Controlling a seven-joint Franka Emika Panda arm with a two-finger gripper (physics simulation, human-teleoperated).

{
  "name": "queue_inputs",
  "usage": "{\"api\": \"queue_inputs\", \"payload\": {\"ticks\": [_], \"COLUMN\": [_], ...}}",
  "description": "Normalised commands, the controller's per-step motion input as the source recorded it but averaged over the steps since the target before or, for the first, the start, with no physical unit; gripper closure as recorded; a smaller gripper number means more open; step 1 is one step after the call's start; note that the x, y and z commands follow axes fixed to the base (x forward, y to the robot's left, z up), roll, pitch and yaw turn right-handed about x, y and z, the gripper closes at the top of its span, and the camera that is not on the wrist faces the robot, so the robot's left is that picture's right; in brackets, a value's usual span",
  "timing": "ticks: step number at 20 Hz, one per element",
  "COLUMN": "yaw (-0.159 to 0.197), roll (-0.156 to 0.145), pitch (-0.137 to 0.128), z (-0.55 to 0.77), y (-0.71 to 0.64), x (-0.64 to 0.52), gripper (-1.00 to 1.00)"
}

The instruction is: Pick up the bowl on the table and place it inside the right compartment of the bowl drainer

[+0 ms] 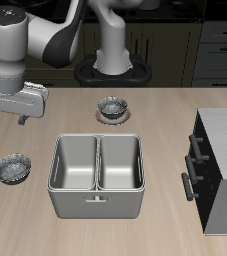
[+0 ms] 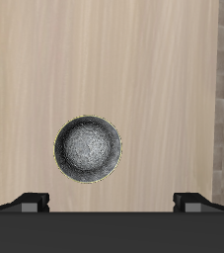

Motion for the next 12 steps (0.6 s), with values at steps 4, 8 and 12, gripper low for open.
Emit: {"api": "queue_inputs", "payload": {"ticks": [4,8,12], "yaw": [-0.038,-0.025,0.005], "roll": [-0.035,-0.02,-0.022], "pitch": [0.021,0.024,-0.015], "z": [-0.29,-0.33,-0.27], "y": [-0.25,-0.15,-0.05], "x": [-0.06,-0.07,-0.02], "gripper": [-1.0,-1.0,-1.0]}}
